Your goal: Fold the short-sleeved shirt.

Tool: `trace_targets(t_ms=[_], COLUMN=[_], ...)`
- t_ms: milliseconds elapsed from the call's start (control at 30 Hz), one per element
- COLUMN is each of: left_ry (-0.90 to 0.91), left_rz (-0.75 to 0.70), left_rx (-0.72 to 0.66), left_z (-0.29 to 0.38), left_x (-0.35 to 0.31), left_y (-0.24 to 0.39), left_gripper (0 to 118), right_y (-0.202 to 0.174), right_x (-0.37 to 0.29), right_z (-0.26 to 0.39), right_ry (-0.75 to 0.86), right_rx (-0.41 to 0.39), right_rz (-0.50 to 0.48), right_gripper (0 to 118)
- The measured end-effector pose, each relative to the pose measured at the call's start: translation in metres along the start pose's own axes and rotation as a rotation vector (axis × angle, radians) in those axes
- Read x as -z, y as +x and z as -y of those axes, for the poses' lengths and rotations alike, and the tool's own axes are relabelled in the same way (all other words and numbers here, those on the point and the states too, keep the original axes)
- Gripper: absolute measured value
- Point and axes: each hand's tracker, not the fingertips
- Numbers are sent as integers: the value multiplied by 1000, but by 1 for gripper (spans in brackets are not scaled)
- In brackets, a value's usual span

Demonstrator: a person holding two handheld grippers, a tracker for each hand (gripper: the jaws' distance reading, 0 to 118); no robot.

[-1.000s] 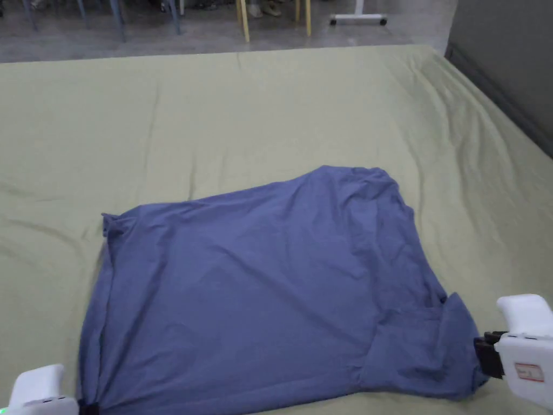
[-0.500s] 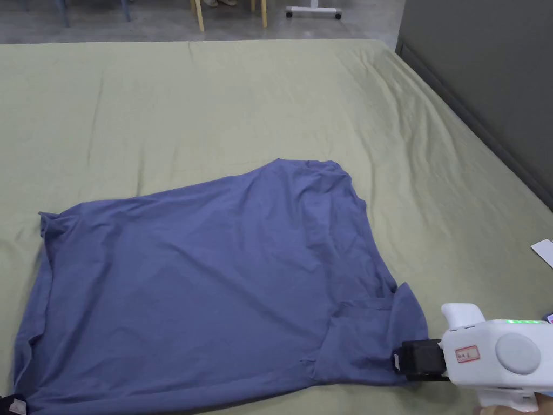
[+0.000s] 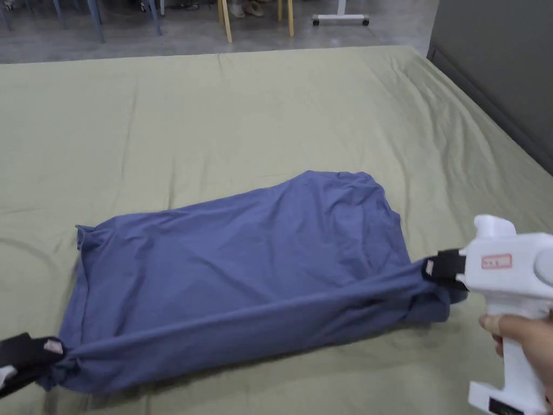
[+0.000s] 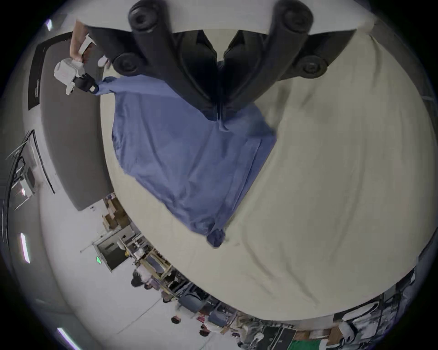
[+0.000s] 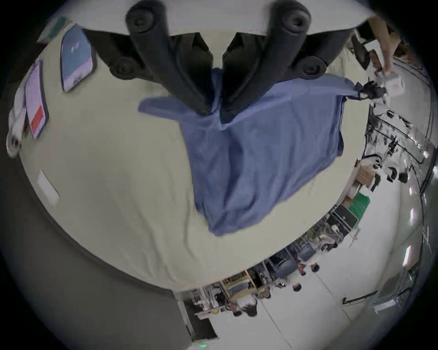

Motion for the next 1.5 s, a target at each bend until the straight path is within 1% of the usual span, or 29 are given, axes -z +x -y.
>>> trace_targets(t_ms=[67, 133, 200, 267, 367, 467, 500, 567, 667, 700, 733, 767, 800, 833, 867, 933, 1000, 1033, 1067, 1100, 1133, 1200, 1233, 1267, 1300, 1367, 1400, 1467, 1500], left_ry=[35, 49, 46, 39, 18, -72, -102, -35, -53, -59, -29, 18, 78, 172, 232, 277, 189, 125, 93, 73, 65, 35, 4, -14, -25, 5, 28, 99, 91], left_rz=[49, 39, 6, -69, -141, -285, -297, -234, -249, -238, -187, -150, -121, -53, -8, 42, 97, 51, -25, -101, -158, -211, -197, -148, -136, -217, -263, -249, -269], left_rx=[-69, -105, -78, -11, 73, 140, 147, 118, 107, 113, 100, 82, 98, 153, 183, 212, 225, 233, 244, 256, 266, 263, 257, 240, 220, 264, 286, 307, 304], left_z=[-23, -47, -70, -85, -92, -83, -79, -76, -77, -80, -83, -83, -79, -70, -65, -38, -21, -6, 10, 23, 37, 54, 61, 58, 54, 32, 22, -4, -3], left_x=[11, 28, 57, 87, 131, 171, 180, 179, 173, 168, 154, 139, 121, 95, 77, 43, 30, 25, 24, 26, 26, 31, 36, 42, 48, 70, 80, 95, 94], left_y=[7, 14, 19, 29, 34, 26, 20, 13, 19, 20, 26, 31, 35, 40, 44, 45, 29, 23, 19, 9, 3, -8, -12, -17, -19, -24, -23, -21, -1], left_gripper=[1, 1, 1, 1, 1, 1, 1, 1, 3, 18, 48, 89, 118, 118, 118, 118, 118, 118, 114, 66, 0, 0, 0, 0, 14, 110, 118, 118, 118], right_y=[-10, -16, -20, -24, -33, -34, -35, -36, -26, -27, -27, -25, -29, -31, -33, -37, -39, -40, -36, -37, -39, -42, -42, -41, -41, -41, -39, -38, -35], right_x=[26, 54, 83, 109, 133, 157, 161, 162, 173, 170, 162, 149, 122, 95, 75, 36, 15, 7, 7, 5, 5, 6, 9, 12, 15, 18, 20, 20, 20], right_z=[-27, -47, -61, -66, -59, -46, -40, -43, -56, -65, -72, -78, -74, -73, -72, -54, -31, -13, 3, 20, 39, 75, 88, 96, 102, 107, 106, 100, 96], right_ry=[2, -8, -17, -30, -5, -125, -139, -61, -90, -123, -108, -62, 45, 186, 237, 243, 176, 131, 85, 52, 34, 12, -8, -42, -60, -69, -73, -74, -71], right_rx=[6, -11, -7, -18, -108, -183, -210, -238, -236, -249, -230, -170, -108, -75, -56, -43, -59, -89, -129, -166, -196, -246, -270, -277, -273, -269, -273, -261, -245], right_rz=[4, 44, 49, 106, 166, 231, 244, 249, 259, 294, 314, 302, 227, 157, 122, 58, -5, -11, -45, -82, -82, -11, -1, -26, -34, -19, -11, -1, 4], right_gripper=[5, 6, 6, 6, 6, 6, 6, 12, 32, 50, 79, 108, 118, 118, 118, 118, 118, 113, 95, 34, 2, 2, 2, 2, 2, 2, 2, 2, 2])
